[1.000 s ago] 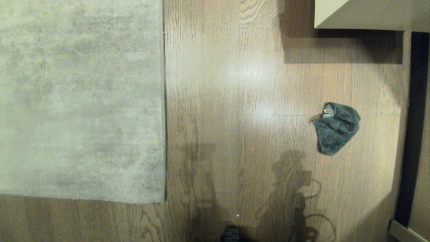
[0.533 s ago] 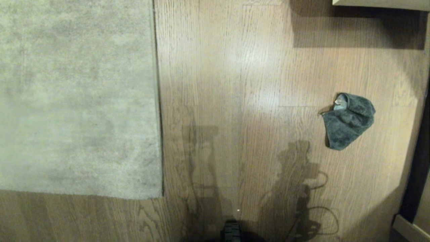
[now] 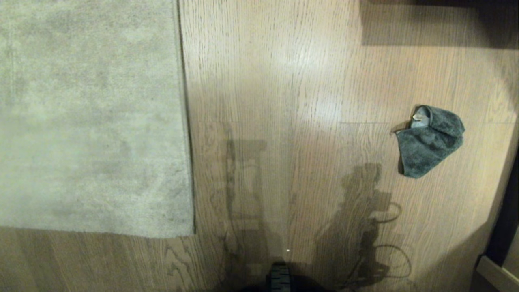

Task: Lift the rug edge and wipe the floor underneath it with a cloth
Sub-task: Pick up the rag

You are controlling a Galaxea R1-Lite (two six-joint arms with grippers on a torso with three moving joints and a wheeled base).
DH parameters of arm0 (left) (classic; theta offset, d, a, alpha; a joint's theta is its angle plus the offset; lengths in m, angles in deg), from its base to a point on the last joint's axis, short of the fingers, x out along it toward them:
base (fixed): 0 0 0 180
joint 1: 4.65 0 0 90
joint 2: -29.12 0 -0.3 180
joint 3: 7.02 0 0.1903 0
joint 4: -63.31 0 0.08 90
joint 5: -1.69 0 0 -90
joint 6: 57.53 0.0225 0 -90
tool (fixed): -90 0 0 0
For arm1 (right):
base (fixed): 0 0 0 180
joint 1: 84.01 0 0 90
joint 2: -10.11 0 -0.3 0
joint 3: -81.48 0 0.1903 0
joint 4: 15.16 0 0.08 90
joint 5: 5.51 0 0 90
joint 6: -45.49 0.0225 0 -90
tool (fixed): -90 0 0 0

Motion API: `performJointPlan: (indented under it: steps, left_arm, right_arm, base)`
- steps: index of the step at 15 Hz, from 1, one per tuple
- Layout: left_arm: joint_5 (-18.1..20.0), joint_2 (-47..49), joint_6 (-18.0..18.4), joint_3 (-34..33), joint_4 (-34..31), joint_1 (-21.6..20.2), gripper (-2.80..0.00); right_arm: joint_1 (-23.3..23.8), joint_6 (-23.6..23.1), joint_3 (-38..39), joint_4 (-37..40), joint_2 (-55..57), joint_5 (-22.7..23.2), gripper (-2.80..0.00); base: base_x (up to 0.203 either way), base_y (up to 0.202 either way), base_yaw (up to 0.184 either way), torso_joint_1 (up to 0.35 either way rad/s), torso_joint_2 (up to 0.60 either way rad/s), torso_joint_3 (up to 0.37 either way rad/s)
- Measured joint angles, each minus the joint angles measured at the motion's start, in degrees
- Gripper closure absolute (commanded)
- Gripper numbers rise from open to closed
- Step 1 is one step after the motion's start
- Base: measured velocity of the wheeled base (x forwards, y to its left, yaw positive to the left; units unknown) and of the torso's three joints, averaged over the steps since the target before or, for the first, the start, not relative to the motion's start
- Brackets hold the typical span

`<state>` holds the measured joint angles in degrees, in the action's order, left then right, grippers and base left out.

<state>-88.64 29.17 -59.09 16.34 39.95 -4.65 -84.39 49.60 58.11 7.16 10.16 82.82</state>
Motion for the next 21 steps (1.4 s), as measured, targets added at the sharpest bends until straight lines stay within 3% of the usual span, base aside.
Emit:
performJointPlan:
  steps: [17,21]
  left_arm:
    - [0.0,0.0,-0.09,0.0,0.02,0.0,0.0]
    - [0.04,0.0,-0.04,0.0,0.0,0.0,0.0]
  right_arm:
    - [0.0,-0.06,0.0,0.02,-0.01,0.02,0.0]
    - [0.07,-5.93,0.0,0.26,-0.02,0.77,0.0]
  base:
    - [0.0,0.0,0.0,0.0,0.0,0.0]
    - [0.0,0.0,0.0,0.0,0.0,0.0]
